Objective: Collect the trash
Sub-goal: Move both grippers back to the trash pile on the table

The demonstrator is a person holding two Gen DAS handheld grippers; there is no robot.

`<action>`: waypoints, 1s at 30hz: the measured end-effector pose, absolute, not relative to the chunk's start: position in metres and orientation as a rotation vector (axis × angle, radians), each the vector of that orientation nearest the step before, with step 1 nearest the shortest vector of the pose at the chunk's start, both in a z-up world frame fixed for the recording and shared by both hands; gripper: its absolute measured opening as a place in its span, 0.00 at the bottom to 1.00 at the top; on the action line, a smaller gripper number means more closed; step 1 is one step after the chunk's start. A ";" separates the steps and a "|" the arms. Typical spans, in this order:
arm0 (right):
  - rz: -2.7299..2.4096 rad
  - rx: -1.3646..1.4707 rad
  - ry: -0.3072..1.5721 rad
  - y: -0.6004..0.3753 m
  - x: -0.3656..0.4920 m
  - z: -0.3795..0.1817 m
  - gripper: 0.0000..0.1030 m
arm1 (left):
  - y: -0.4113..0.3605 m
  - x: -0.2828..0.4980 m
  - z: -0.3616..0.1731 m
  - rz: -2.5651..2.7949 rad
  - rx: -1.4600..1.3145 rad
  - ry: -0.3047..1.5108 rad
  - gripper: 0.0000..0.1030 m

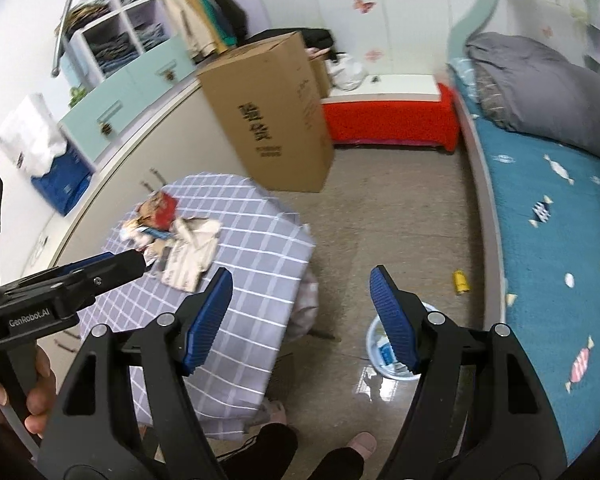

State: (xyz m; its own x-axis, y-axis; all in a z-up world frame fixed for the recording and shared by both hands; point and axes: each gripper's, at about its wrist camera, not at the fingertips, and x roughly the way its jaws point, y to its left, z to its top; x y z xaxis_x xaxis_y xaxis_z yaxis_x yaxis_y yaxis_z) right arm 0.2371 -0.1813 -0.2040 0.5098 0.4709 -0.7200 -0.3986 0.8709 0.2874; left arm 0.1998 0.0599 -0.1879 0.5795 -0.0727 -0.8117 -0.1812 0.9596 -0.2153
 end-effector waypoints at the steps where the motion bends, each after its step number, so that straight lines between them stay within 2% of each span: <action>1: 0.541 0.083 0.899 -0.168 0.237 -0.204 0.69 | 0.069 0.197 -0.188 0.074 -0.296 0.953 0.64; 15: 0.666 0.003 0.954 -0.011 0.242 -0.223 0.69 | 0.233 0.179 -0.209 0.207 -0.406 0.953 0.64; 23: 0.699 -0.049 0.990 0.075 0.257 -0.250 0.68 | 0.331 0.193 -0.256 0.232 -0.427 1.024 0.64; 30: 0.731 -0.109 1.042 0.136 0.276 -0.280 0.68 | 0.362 0.213 -0.301 0.188 -0.384 1.102 0.64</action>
